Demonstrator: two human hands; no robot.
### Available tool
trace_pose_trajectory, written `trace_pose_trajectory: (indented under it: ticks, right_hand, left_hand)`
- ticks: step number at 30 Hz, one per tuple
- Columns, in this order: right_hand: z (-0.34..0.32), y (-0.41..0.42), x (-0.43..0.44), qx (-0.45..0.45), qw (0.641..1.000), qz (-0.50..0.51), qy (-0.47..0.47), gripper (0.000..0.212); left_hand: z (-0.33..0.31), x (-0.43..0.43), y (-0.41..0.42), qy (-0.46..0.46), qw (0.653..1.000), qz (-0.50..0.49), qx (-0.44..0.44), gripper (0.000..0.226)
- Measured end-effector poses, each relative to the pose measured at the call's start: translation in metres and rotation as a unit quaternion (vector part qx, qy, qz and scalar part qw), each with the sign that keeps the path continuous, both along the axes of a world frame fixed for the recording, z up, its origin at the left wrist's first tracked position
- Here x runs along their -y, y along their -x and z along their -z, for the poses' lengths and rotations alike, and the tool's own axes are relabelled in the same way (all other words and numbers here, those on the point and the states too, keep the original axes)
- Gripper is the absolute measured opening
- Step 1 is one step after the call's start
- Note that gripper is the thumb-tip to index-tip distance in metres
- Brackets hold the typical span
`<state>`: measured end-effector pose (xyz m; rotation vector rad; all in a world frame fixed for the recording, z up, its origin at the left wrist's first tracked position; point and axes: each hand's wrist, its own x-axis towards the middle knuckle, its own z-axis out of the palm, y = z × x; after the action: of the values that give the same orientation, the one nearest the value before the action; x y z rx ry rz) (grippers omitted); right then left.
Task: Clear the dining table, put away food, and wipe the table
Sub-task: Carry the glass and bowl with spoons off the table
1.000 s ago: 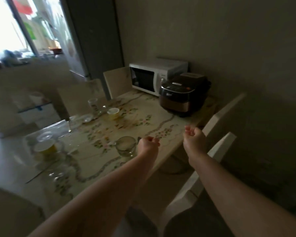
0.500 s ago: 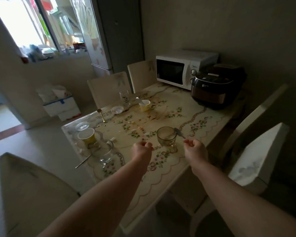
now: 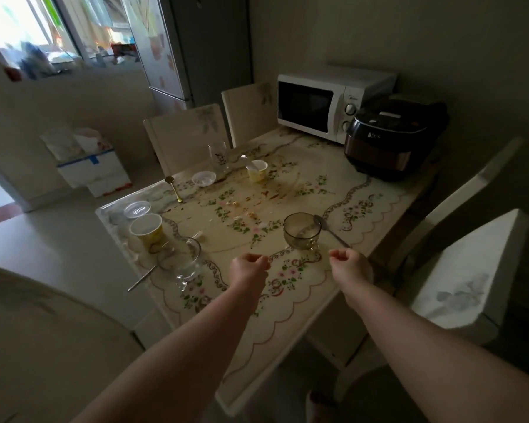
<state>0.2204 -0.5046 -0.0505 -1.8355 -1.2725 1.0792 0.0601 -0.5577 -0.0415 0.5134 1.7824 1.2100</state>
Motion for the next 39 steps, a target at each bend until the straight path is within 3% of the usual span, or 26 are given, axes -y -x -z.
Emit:
trace_pose_trajectory:
  ticks: [9,22,27,39]
  right_hand:
    - [0.032,-0.01,-0.076,0.044,0.998,-0.022,0.044,0.019]
    - [0.086,-0.031,-0.199,0.276,0.941,-0.18,0.071,0.027]
    - [0.096,-0.036,-0.206,0.339,0.913,-0.217,0.07,0.031]
    - [0.095,-0.031,-0.206,0.399,0.885,-0.202,0.127,0.033]
  left_hand:
    - [0.025,-0.051,0.006,0.046,0.998,-0.028,-0.013,0.017]
    - [0.041,-0.146,-0.003,0.091,0.992,-0.081,-0.04,0.011]
    - [0.049,-0.154,-0.005,0.115,0.989,-0.094,-0.03,0.013]
    - [0.058,-0.147,0.007,0.112,0.988,-0.109,-0.003,0.01]
